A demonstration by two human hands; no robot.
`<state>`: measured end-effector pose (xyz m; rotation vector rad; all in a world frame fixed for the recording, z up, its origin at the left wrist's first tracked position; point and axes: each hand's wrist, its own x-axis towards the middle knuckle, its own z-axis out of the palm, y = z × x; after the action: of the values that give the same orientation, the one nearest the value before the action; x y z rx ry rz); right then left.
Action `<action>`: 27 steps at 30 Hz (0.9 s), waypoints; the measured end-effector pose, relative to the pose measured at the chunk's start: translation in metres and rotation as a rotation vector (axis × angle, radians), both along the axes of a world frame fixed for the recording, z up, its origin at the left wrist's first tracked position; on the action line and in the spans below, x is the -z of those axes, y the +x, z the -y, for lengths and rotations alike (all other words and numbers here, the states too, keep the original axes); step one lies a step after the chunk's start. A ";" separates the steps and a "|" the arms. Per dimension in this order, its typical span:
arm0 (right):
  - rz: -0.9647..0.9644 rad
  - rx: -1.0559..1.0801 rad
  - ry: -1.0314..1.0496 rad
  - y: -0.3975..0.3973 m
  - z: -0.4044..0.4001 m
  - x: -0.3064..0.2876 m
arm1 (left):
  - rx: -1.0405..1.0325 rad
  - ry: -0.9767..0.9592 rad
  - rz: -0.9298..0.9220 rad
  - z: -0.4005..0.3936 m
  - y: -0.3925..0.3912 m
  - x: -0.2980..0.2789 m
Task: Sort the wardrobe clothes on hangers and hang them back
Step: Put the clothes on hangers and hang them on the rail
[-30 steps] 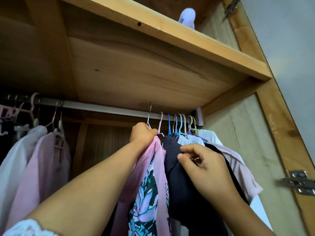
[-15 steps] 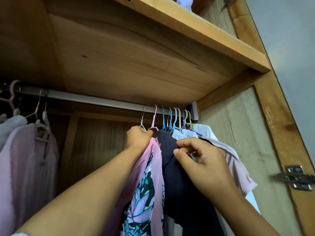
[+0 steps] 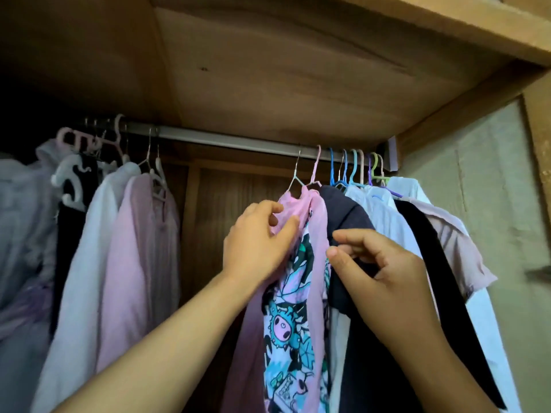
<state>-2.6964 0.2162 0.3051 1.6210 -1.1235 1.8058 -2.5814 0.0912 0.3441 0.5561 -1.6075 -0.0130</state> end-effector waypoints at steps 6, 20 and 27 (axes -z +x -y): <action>-0.041 -0.152 0.066 0.040 0.003 0.066 | -0.158 -0.020 0.101 -0.046 0.070 0.097; -0.340 -0.793 0.486 0.219 -0.048 0.257 | -0.825 0.534 0.260 -0.284 0.259 0.329; -0.540 -1.193 0.589 0.319 -0.149 0.325 | -1.171 0.855 0.137 -0.473 0.313 0.400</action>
<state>-2.3772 0.3656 -0.0202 3.3413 -0.3952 1.3664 -2.2680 0.5638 -0.0556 2.1231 -1.1311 0.2231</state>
